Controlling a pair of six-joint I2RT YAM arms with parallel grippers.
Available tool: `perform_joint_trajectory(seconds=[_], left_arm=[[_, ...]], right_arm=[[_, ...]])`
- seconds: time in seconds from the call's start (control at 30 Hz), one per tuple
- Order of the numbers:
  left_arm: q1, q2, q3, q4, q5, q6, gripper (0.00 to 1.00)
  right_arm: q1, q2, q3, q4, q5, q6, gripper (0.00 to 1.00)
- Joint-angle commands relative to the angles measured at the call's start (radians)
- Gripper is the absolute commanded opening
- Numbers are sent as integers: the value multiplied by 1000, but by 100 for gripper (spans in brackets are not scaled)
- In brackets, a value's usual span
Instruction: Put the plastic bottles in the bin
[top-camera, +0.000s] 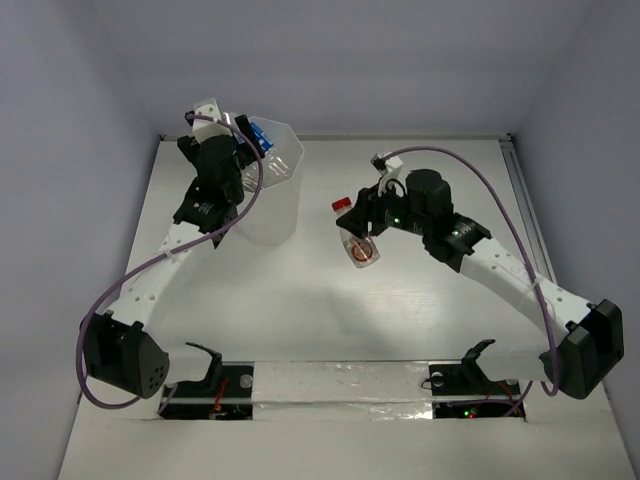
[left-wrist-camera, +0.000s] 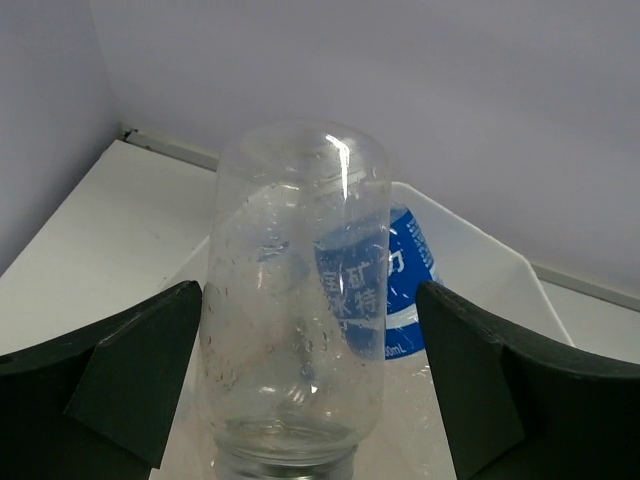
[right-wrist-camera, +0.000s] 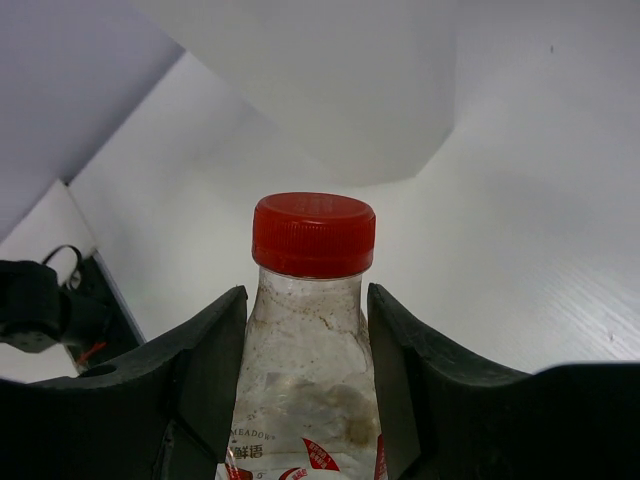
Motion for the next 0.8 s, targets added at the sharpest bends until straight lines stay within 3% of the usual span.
perform_joint_trajectory(seconds=[0.0,0.33,0.5,0.77], left_arm=[[3,-72,33,48,55,-25,86],[3,-203,23,40,153,-70,84],[3,-235,30,19,164,-68,75],[23,-209,23,-9,124,-59,70]], right_arm=[[10,-33,105,97,-17,41,37],[21,35,274,393,-22,184,37],[41,223,465,505,36,239,37],[87,573,826,527,156,217,37]])
